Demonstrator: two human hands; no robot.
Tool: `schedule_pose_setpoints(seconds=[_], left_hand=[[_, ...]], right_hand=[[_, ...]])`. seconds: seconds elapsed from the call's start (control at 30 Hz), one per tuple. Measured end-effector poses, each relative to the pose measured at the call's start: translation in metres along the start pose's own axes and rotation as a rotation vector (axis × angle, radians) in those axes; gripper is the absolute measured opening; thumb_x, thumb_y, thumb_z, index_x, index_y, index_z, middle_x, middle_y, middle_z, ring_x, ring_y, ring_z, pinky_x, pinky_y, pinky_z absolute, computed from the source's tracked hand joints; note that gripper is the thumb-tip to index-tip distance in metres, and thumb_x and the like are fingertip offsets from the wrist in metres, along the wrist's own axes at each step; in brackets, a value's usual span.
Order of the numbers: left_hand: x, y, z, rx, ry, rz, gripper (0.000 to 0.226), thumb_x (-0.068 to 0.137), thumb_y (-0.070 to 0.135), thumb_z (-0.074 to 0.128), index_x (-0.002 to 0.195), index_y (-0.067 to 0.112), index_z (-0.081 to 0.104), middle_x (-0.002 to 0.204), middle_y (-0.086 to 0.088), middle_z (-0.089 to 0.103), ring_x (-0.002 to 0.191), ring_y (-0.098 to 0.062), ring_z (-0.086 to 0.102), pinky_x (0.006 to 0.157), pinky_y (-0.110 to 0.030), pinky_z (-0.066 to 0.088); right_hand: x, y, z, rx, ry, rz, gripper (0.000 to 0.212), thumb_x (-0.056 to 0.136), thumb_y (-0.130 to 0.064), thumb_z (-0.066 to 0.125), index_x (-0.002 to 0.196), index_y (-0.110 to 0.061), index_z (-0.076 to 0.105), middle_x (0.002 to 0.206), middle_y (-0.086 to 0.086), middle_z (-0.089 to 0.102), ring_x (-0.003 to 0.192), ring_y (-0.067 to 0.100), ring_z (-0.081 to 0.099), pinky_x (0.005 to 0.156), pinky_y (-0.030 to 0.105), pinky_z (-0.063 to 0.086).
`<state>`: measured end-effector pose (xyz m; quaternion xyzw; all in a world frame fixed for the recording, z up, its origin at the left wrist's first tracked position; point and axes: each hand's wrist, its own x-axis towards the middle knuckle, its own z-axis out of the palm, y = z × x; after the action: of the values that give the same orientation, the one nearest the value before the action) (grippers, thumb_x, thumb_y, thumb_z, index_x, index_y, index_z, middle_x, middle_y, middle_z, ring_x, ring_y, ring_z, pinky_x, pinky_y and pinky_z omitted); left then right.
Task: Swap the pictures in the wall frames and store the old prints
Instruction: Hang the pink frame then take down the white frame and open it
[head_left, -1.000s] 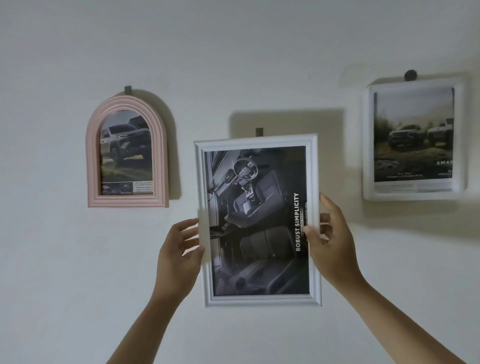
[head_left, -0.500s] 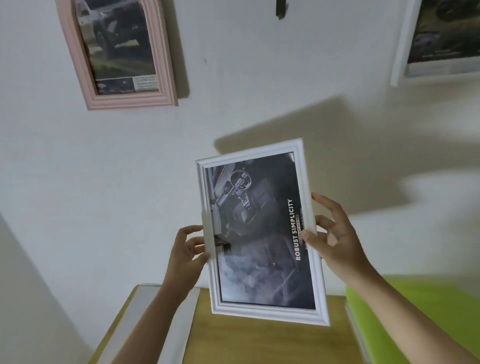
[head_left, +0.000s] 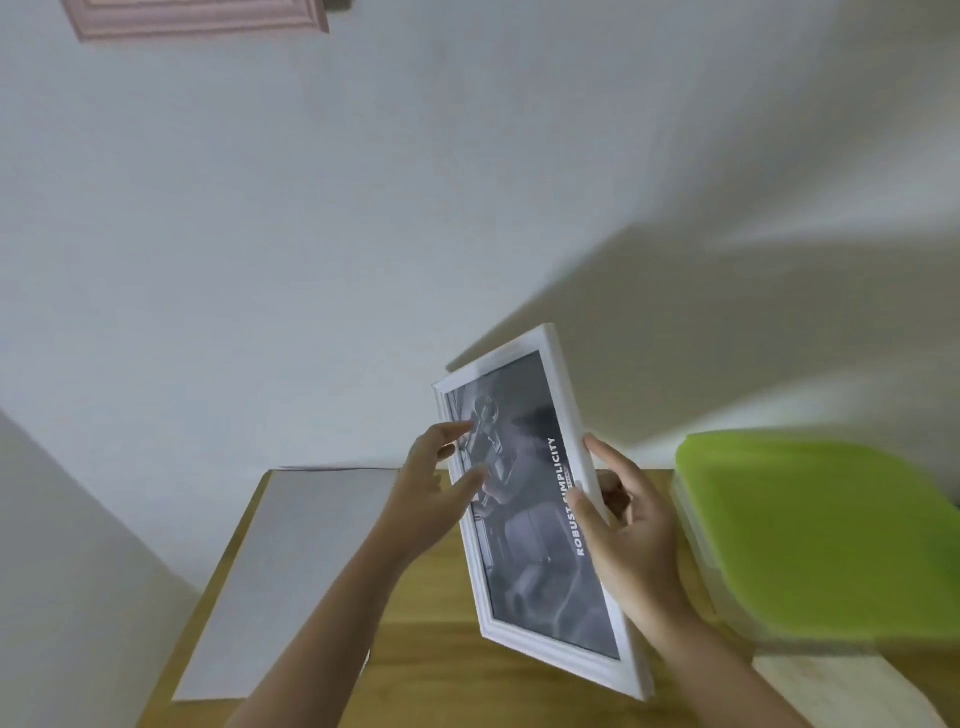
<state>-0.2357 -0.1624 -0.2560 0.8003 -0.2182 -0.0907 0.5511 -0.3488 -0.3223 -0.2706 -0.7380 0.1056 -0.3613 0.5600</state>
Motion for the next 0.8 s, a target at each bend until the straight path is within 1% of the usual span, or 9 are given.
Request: schedule_pose_setpoints(seconds=[0.1, 0.17, 0.3, 0.37, 0.43, 0.5, 0.57, 0.7, 0.8], left_hand=[[-0.004, 0.037, 0.005, -0.035, -0.065, 0.136, 0.036, 0.086, 0.030, 0.062, 0.119, 0.041, 0.050, 0.125, 0.016, 0.053, 0.111, 0.001, 0.055, 0.091, -0.022, 0.048], [-0.005, 0.055, 0.008, 0.004, -0.075, 0.196, 0.036, 0.087, 0.032, 0.060, 0.120, 0.043, 0.051, 0.122, 0.016, 0.052, 0.104, 0.003, 0.057, 0.082, -0.014, 0.049], [-0.003, 0.068, 0.011, 0.054, -0.029, 0.215, 0.032, 0.090, 0.028, 0.057, 0.118, 0.043, 0.056, 0.109, 0.014, 0.047, 0.089, 0.013, 0.058, 0.074, -0.004, 0.047], [-0.002, 0.069, 0.008, 0.089, -0.002, 0.202, 0.031, 0.090, 0.028, 0.056, 0.119, 0.040, 0.057, 0.107, 0.012, 0.047, 0.084, 0.019, 0.055, 0.075, -0.007, 0.047], [0.000, 0.069, 0.005, 0.119, 0.024, 0.178, 0.032, 0.089, 0.029, 0.057, 0.120, 0.040, 0.057, 0.108, 0.009, 0.048, 0.082, 0.019, 0.055, 0.081, -0.014, 0.047], [0.002, 0.070, 0.003, 0.138, 0.057, 0.153, 0.033, 0.088, 0.031, 0.058, 0.119, 0.041, 0.057, 0.109, 0.007, 0.050, 0.088, 0.009, 0.059, 0.089, -0.023, 0.048], [0.003, 0.070, 0.002, 0.150, 0.096, 0.134, 0.034, 0.086, 0.031, 0.061, 0.118, 0.040, 0.058, 0.110, 0.007, 0.052, 0.090, 0.002, 0.061, 0.092, -0.028, 0.048], [0.003, 0.071, 0.000, 0.165, 0.142, 0.102, 0.035, 0.082, 0.029, 0.067, 0.115, 0.039, 0.059, 0.110, 0.005, 0.053, 0.075, 0.003, 0.062, 0.077, -0.010, 0.045], [0.003, 0.071, -0.003, 0.210, 0.155, 0.104, 0.035, 0.081, 0.022, 0.066, 0.113, 0.037, 0.062, 0.107, 0.004, 0.053, 0.071, 0.003, 0.061, 0.068, 0.000, 0.042]], right_hand=[[-0.014, 0.001, 0.014, 0.014, 0.019, -0.021, 0.049, 0.080, 0.005, 0.067, 0.117, -0.026, 0.059, 0.067, -0.009, 0.059, 0.059, 0.006, 0.053, 0.062, 0.011, 0.044], [-0.021, 0.000, 0.022, 0.022, 0.017, -0.031, 0.048, 0.081, 0.004, 0.066, 0.120, -0.023, 0.059, 0.072, -0.008, 0.059, 0.064, 0.006, 0.055, 0.065, 0.012, 0.045], [-0.029, -0.002, 0.035, -0.028, 0.003, -0.074, 0.045, 0.083, -0.008, 0.062, 0.126, -0.022, 0.056, 0.092, -0.005, 0.061, 0.082, 0.009, 0.059, 0.076, 0.019, 0.049], [-0.031, -0.004, 0.041, -0.047, -0.004, -0.085, 0.047, 0.082, -0.010, 0.062, 0.127, -0.022, 0.055, 0.101, -0.006, 0.062, 0.091, 0.011, 0.061, 0.081, 0.023, 0.051], [-0.031, -0.007, 0.044, -0.052, -0.016, -0.101, 0.048, 0.081, -0.010, 0.064, 0.127, -0.022, 0.055, 0.106, -0.007, 0.061, 0.096, 0.013, 0.061, 0.084, 0.023, 0.051], [-0.031, -0.009, 0.046, -0.065, -0.032, -0.139, 0.051, 0.079, -0.007, 0.067, 0.126, -0.023, 0.054, 0.105, -0.006, 0.060, 0.097, 0.008, 0.059, 0.082, 0.015, 0.048], [-0.032, -0.012, 0.049, -0.073, -0.051, -0.176, 0.054, 0.078, -0.005, 0.069, 0.126, -0.023, 0.053, 0.103, -0.004, 0.059, 0.096, 0.001, 0.057, 0.073, 0.009, 0.047], [-0.034, -0.012, 0.054, -0.089, -0.062, -0.214, 0.055, 0.080, -0.011, 0.068, 0.131, -0.021, 0.051, 0.102, -0.003, 0.057, 0.091, 0.004, 0.057, 0.065, 0.022, 0.054], [-0.035, -0.008, 0.054, -0.052, -0.118, -0.191, 0.059, 0.080, -0.015, 0.071, 0.133, -0.026, 0.049, 0.106, -0.008, 0.056, 0.096, 0.010, 0.059, 0.065, 0.026, 0.056]])
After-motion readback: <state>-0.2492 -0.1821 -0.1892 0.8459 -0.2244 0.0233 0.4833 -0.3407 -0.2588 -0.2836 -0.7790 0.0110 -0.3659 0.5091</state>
